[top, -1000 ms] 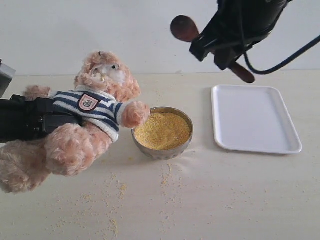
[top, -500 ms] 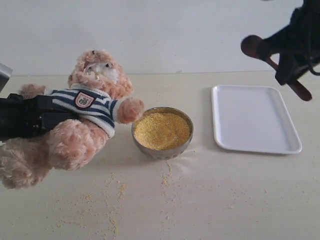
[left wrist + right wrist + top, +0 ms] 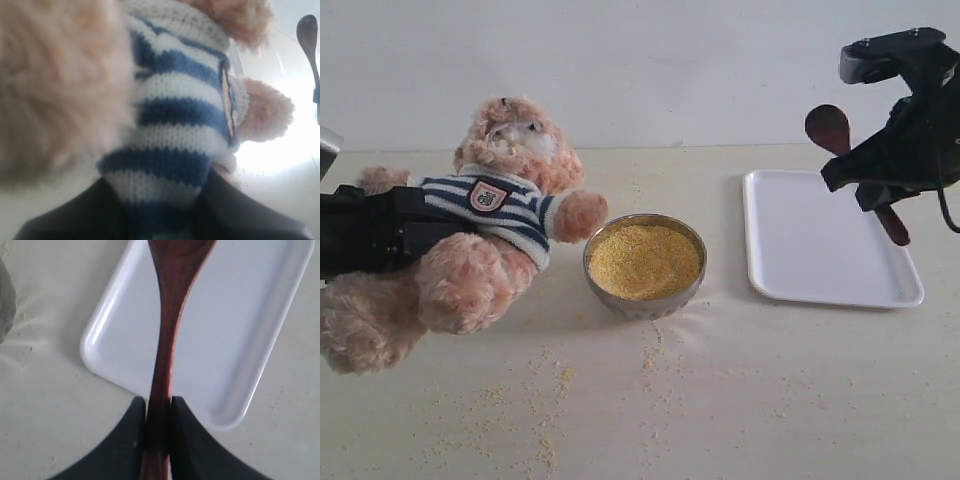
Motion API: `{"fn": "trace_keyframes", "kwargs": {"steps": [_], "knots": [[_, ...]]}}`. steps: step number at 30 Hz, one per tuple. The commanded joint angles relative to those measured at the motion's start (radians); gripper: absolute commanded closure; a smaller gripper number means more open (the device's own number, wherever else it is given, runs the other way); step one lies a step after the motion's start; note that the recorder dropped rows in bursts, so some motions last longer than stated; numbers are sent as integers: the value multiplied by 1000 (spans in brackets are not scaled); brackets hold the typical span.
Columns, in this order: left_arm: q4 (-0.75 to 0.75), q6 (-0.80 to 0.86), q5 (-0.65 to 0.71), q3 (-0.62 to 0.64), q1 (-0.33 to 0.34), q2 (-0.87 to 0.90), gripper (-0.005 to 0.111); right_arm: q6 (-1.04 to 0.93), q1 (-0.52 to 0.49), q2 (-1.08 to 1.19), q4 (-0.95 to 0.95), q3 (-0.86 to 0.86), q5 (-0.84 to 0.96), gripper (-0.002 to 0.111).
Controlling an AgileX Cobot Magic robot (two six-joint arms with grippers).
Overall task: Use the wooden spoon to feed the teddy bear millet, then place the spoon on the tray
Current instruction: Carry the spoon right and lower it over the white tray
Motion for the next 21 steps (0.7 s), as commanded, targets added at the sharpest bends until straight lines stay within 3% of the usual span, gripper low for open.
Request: {"fn": "trace_keyframes", "kwargs": {"steps": [1, 21], "knots": [[-30, 4, 20, 2, -8, -12, 102, -10, -7, 52, 0, 19, -113, 109], [-29, 4, 15, 2, -8, -12, 102, -6, -7, 347, 33, 19, -395, 109]]}}
